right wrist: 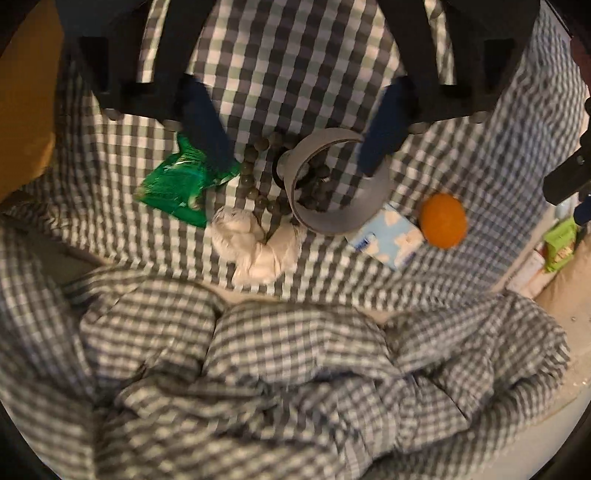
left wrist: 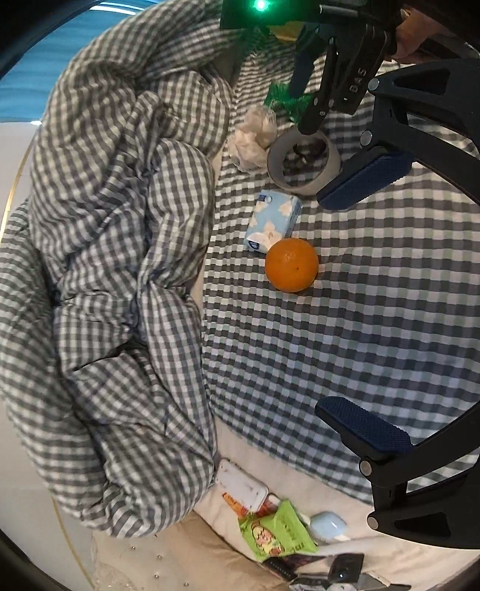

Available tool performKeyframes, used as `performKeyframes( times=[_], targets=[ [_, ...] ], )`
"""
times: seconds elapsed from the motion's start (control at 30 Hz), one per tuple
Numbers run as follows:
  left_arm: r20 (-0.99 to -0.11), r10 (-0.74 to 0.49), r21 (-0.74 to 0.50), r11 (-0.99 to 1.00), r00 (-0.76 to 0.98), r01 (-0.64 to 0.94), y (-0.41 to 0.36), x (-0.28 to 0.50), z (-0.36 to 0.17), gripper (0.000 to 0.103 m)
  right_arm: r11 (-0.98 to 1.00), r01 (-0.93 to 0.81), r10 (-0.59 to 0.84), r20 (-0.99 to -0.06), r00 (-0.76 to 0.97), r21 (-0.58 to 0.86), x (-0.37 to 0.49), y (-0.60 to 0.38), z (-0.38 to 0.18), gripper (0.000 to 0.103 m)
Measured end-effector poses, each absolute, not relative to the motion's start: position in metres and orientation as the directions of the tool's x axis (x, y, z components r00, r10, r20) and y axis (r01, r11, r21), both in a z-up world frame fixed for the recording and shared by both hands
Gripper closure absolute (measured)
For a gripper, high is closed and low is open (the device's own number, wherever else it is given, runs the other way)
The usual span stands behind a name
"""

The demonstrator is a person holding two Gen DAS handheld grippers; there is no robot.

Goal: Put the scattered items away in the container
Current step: 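Grasp the tape roll with the right gripper while the left gripper grasps the orange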

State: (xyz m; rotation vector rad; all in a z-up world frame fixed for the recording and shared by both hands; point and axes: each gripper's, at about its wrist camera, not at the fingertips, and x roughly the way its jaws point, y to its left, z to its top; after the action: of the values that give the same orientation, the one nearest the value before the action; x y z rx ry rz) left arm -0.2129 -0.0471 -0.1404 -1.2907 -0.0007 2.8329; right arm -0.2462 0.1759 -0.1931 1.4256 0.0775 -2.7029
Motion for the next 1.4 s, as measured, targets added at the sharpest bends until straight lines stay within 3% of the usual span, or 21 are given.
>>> performKeyframes(
  times=[0.1,0.17,0.23,0.3,0.4,0.43,0.83,1.0,1.17,1.27,1.4],
  targets=[
    [-0.765,0.031,-0.015,-0.999,-0.643,-0.03,-0.045,-0.224,-0.153,0.0,-0.997,0.081,-0.037,-0.837,-0.547,-0.008,-0.259,0.178,-0.207,0.04],
    [-0.771,0.032,-0.015,-0.999,-0.636,-0.033,-0.044,-0.23,-0.16,0.0,-0.997,0.072,-0.029,-0.841,-0.54,-0.012,-0.265,0.179,-0.214,0.047],
    [-0.779,0.034,-0.015,-0.999,-0.626,-0.035,-0.041,-0.236,-0.167,0.0,-0.997,0.08,-0.024,-0.853,-0.521,-0.021,-0.272,0.178,-0.222,0.062],
    [-0.785,0.039,-0.02,-0.999,-0.618,-0.036,-0.04,-0.241,-0.173,0.0,-0.995,0.094,-0.036,-0.859,-0.511,-0.015,-0.274,0.178,-0.227,0.07],
    [-0.79,0.042,-0.023,-0.999,-0.612,-0.038,-0.037,-0.247,-0.179,0.0,-0.995,0.103,-0.039,-0.853,-0.52,-0.017,-0.272,0.177,-0.227,0.094],
    [-0.791,0.044,-0.025,-0.999,-0.611,-0.04,-0.036,-0.249,-0.18,0.0,-0.994,0.107,-0.047,-0.85,-0.525,-0.011,-0.271,0.177,-0.225,0.096],
    [-0.794,0.052,-0.025,-0.998,-0.606,-0.053,-0.017,-0.277,-0.204,0.0,-0.996,0.083,-0.08,-0.802,-0.592,0.038,-0.251,0.199,-0.184,0.096],
    [-0.811,0.063,-0.05,-0.998,-0.581,-0.039,-0.023,-0.288,-0.219,0.023,-0.997,0.068,-0.079,-0.797,-0.599,0.047,-0.248,0.208,-0.176,0.096],
    [-0.83,0.043,-0.02,-0.999,-0.556,-0.047,-0.014,-0.297,-0.233,0.028,-0.996,0.065,-0.083,-0.796,-0.599,0.055,-0.243,0.21,-0.173,0.096],
    [-0.828,0.066,-0.045,-0.998,-0.557,-0.052,-0.014,-0.296,-0.236,0.046,-0.996,0.065,-0.084,-0.792,-0.605,0.055,-0.238,0.21,-0.168,0.096],
    [-0.824,0.052,-0.043,-0.999,-0.564,-0.03,-0.016,-0.289,-0.228,0.047,-0.996,0.058,-0.088,-0.787,-0.611,0.066,-0.233,0.214,-0.161,0.096]
  ],
)
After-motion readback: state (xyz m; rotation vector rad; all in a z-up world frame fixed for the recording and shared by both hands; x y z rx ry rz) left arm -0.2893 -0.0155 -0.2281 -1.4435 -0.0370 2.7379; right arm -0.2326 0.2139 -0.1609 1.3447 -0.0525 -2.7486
